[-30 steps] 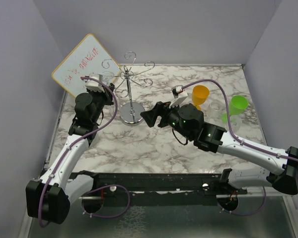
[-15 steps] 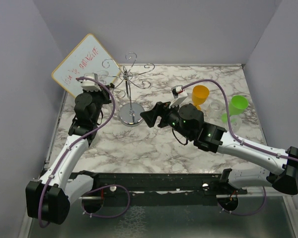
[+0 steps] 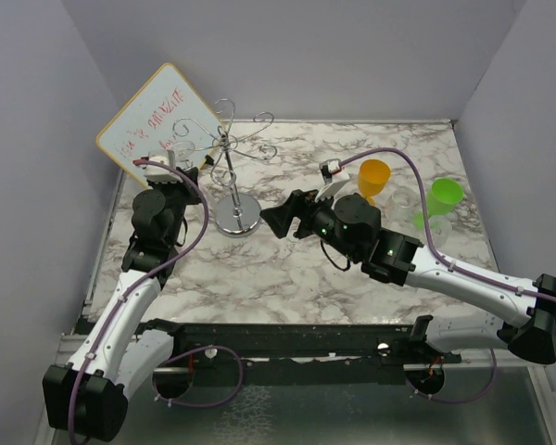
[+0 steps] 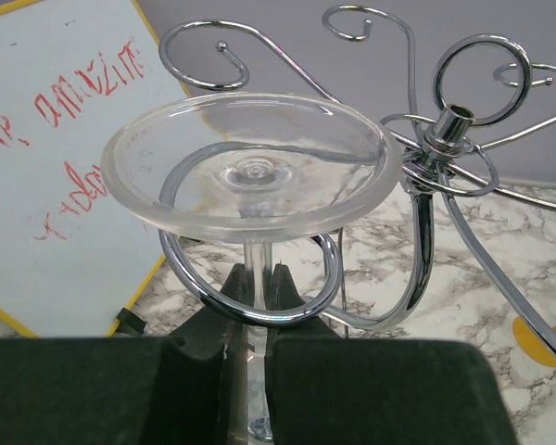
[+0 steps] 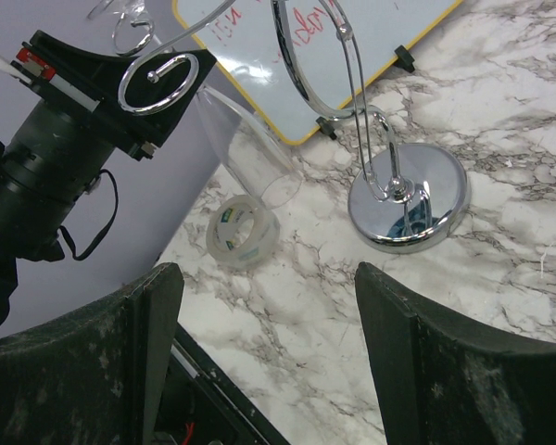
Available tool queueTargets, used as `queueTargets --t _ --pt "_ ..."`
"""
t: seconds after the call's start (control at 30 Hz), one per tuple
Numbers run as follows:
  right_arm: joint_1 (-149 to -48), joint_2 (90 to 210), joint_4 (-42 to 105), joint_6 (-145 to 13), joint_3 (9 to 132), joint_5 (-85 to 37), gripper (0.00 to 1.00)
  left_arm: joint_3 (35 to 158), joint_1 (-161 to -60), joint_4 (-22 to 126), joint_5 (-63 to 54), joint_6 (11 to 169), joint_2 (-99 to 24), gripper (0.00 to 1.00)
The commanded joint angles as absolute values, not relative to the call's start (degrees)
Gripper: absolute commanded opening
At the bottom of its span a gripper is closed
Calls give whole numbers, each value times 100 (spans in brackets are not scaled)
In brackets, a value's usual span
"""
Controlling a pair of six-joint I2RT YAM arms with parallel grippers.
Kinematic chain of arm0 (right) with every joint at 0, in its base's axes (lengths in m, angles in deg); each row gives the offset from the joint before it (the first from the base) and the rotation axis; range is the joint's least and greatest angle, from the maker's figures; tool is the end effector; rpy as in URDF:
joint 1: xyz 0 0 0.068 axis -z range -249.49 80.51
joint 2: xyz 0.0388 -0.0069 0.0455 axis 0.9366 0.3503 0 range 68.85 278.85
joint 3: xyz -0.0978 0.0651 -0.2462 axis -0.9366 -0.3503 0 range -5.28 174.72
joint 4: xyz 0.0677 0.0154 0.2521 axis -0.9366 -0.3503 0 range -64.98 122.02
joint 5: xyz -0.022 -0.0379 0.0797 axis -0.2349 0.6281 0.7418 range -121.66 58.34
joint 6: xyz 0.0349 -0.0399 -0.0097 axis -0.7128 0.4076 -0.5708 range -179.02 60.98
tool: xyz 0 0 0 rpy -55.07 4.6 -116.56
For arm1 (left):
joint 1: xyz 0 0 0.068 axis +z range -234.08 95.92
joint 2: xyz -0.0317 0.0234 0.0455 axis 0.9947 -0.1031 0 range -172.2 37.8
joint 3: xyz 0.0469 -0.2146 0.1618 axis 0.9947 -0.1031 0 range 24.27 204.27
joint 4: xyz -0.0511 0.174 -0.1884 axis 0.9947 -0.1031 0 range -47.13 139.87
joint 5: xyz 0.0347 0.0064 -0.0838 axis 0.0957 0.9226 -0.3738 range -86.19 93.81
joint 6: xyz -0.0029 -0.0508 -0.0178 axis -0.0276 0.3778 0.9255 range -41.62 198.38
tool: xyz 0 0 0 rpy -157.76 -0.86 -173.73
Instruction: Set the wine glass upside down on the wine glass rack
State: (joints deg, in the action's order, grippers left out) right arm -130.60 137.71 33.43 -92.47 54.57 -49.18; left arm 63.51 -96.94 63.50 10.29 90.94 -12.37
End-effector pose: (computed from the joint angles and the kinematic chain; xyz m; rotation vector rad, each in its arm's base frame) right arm 0.1462 0.2429 0.3663 -0.1921 1.7842 0.9580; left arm 0.2077 -0.0432 0.3339 -0.0867 1.5277 -0.2677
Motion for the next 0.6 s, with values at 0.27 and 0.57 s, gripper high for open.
queueTargets --t 0.27,0.57 --pt "-13040 13766 3474 -9320 5523 -4739 80 6249 -9674 6730 1586 9154 -858 0" --pt "-13040 13842 3419 -9303 5624 -4720 79 6460 -9674 6560 1796 8958 -1077 0"
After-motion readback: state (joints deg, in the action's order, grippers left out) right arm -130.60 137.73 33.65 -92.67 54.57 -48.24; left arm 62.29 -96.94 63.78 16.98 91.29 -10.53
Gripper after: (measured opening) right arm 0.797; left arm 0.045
